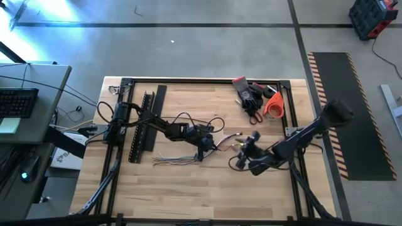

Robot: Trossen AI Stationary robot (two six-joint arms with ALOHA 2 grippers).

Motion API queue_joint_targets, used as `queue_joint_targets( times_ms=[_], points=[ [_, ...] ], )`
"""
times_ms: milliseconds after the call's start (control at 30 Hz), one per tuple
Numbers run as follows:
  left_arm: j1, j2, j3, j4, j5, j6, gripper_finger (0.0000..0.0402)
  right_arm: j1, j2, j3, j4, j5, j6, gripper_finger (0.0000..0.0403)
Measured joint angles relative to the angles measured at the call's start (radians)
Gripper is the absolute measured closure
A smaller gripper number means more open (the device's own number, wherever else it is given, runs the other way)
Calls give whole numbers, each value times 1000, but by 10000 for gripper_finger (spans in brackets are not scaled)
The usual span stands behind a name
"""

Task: Ziptie cables
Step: Wrap the cables together using the left black zip tie

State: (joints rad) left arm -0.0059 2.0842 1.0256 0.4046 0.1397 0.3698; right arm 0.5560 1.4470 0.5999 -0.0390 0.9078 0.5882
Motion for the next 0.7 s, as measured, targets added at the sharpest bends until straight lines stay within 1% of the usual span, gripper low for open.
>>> queue_joint_targets(
  times_ms=[33,100,167,200,333,433,567,700],
  points=[
    [0,0,0,0,0,0,398,-11,27,0,68,-47,-69,211],
    [0,1,0,2,0,0,398,-39,92,1,187,-173,-169,201],
    [0,1,0,3,1,0,398,-66,167,1,288,-279,-226,198],
    [0,1,0,3,1,0,398,-78,205,1,327,-302,-232,198],
    [-1,1,0,3,0,0,398,-120,331,0,413,-307,-223,209],
    [-1,1,0,3,1,0,398,-142,392,0,484,-306,-223,231],
    [-1,1,0,3,3,0,398,-157,431,1,560,-304,-240,279],
    [-2,1,0,3,7,0,398,-159,437,1,570,-283,-254,334]
  ],
)
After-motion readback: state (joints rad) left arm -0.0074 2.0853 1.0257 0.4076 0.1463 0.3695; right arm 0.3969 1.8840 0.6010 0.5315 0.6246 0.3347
